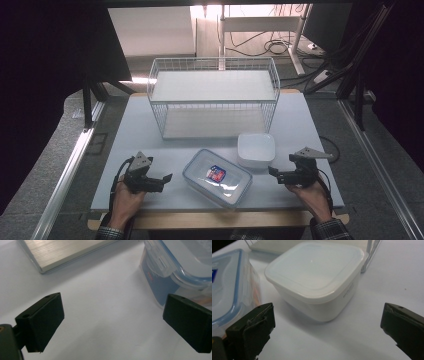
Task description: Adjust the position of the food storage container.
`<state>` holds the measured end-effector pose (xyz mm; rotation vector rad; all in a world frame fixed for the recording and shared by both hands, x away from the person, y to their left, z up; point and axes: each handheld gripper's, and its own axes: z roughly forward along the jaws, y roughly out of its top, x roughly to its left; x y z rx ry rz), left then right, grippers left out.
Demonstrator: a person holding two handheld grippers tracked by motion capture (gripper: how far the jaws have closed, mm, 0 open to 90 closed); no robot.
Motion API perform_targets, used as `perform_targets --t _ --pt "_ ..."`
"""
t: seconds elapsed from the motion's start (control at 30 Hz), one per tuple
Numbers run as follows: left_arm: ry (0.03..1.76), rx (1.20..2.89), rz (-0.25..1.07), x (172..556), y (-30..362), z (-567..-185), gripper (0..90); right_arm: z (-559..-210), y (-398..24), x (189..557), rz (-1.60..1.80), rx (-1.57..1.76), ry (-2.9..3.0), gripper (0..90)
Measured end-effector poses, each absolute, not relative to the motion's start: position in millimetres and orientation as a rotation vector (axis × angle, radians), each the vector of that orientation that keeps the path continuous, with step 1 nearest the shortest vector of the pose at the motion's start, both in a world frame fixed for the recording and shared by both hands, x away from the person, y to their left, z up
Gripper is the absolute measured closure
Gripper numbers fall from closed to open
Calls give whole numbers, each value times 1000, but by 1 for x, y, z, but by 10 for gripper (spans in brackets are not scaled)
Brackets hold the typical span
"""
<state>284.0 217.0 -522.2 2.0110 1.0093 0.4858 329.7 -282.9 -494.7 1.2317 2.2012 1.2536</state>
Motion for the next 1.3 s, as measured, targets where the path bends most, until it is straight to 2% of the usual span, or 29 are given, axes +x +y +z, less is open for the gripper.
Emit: perform_targets --t 0.13,0.33,0.4,0.43,0.47,0.53,0.57,0.7,0.73,0.77,0.97,1.3 --pt "1007 2005 503 284 218 -524 18 -491 -285 329 1209 1246 2205 26" --pt "1012 1967 479 285 220 -524 15 -476 -282 327 1183 1183 2211 193" --pt "1005 1979 484 285 219 -524 14 -475 -281 327 1181 1179 2215 221" --pt "1003 1981 484 285 219 -524 13 -473 -278 328 1164 1169 2223 281" --pt "1003 1981 484 285 219 -524 13 -473 -278 328 1164 1169 2223 281" --pt "1009 1982 476 286 220 -525 14 -467 -275 329 1177 1142 2243 377" --pt "1009 1982 476 286 220 -525 15 -467 -275 329 1177 1142 2243 377" --pt "1019 1995 464 287 219 -526 18 -457 -264 333 1152 1118 2301 589" --pt "1019 1995 464 287 219 -526 18 -457 -264 333 1152 1118 2301 589" --pt "1018 1997 468 286 219 -526 18 -454 -258 336 1155 1085 2351 689" --pt "1021 1995 457 287 219 -526 19 -449 -237 344 1129 997 2417 888" --pt "1027 2024 452 288 218 -528 19 -446 -199 367 1160 945 2454 894"
